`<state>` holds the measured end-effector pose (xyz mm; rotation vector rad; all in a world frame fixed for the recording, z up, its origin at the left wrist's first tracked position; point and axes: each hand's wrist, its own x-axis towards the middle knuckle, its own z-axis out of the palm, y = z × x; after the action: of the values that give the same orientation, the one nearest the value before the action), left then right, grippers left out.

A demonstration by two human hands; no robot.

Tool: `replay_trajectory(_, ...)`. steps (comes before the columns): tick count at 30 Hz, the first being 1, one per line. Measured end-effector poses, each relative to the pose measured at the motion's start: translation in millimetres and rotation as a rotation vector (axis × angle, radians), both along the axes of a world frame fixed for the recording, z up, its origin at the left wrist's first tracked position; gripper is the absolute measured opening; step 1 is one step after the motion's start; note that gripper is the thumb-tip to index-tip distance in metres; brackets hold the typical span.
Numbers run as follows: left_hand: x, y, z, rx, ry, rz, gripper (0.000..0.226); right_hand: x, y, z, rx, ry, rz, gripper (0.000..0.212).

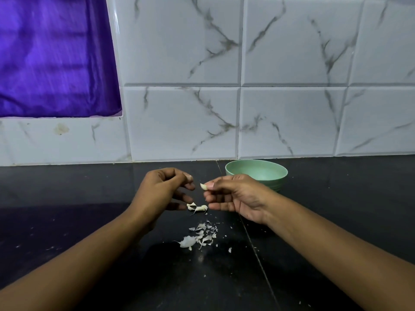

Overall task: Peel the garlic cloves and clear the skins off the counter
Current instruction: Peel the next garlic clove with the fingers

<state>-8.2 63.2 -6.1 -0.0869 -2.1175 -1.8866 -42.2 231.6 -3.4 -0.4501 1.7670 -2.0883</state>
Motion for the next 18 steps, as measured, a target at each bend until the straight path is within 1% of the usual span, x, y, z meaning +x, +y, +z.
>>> replay_trajectory(2, 0.6, -2.6, 2.1, -0.064, -0.03, -0.05, 0.02, -1.0, 3.5, 2.5, 0.006, -0.038, 0.027, 0.007)
replay_trajectory(6, 1.9, -4.4, 3.2, -0.216, -0.058, -0.129, 0.029, -3.1, 8.4, 6.3, 0.029, -0.061, 0.02, 0.009)
replay_trajectory(12, 0.5, -9.8, 2.9, -0.33, -0.007, -0.111, 0.01, -3.7, 10.6, 7.5, 0.075, -0.074, 0.03, 0.012)
replay_trajectory(15, 0.8, -9.5, 2.0, -0.367, 0.034, -0.089, 0.019, -3.0, 10.5, 7.0, 0.078, -0.086, 0.034, 0.012)
replay_trajectory(18, 1.0, -8.9, 1.6, -0.422, 0.076, -0.095, 0.02, -3.1, 10.3, 7.4, 0.079, -0.095, 0.039, 0.012)
